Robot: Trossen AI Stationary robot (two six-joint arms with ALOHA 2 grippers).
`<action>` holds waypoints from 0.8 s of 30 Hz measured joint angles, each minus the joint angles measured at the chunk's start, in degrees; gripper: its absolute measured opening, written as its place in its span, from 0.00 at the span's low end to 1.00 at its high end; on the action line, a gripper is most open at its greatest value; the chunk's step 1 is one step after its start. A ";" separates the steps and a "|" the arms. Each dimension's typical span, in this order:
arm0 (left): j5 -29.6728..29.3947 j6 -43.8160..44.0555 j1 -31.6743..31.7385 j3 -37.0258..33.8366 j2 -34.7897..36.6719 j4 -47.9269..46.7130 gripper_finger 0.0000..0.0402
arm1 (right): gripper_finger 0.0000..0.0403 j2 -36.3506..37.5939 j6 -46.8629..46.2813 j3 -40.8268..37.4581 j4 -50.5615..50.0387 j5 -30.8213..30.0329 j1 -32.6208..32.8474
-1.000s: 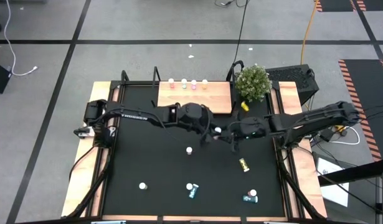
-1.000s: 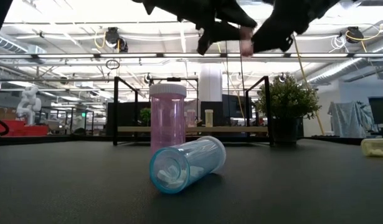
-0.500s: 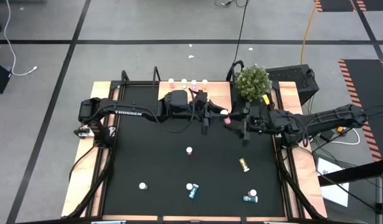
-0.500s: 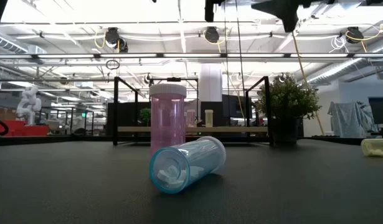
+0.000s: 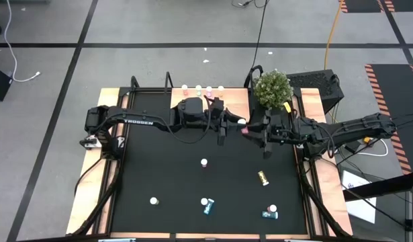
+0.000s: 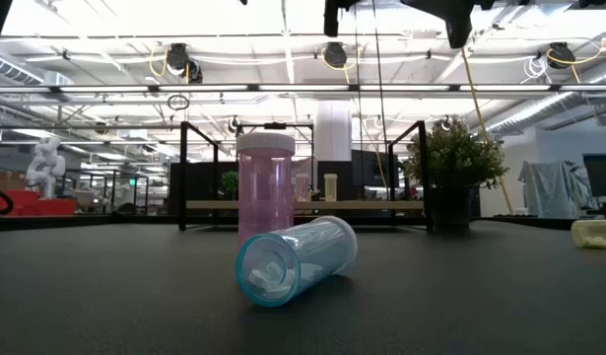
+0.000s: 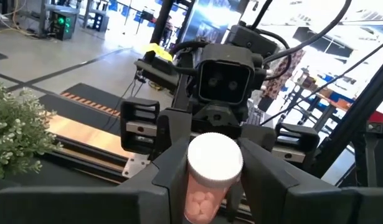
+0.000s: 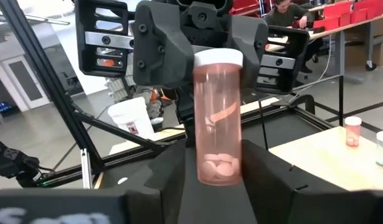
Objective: Pick and place medicine bottles onto shelf by color
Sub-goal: Put the top orange pill bottle on the shelf aligned with the other orange pill bottle
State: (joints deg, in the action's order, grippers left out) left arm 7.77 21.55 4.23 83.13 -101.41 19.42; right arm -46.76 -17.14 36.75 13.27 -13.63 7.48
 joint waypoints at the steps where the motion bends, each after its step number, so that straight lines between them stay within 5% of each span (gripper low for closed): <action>1: 0.00 0.05 -0.02 0.00 0.00 0.00 0.32 | 0.33 0.00 0.06 0.00 0.05 0.00 -0.04; 9: -0.02 0.67 0.03 0.00 0.00 -2.40 0.33 | 0.22 0.64 -0.11 -0.02 -2.67 0.15 -0.08; 19: -0.24 -1.59 0.11 0.00 -0.07 -11.11 0.57 | 0.25 3.19 -0.32 -0.02 -13.21 3.68 -1.00; 24: 0.16 -2.11 0.20 0.00 -0.09 -11.36 0.61 | 0.26 2.27 1.28 -0.02 -15.73 6.95 -1.81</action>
State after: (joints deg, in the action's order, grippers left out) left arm 7.93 19.44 4.43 83.13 -101.49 8.05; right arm -44.49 -15.86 36.73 -2.46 -6.68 5.67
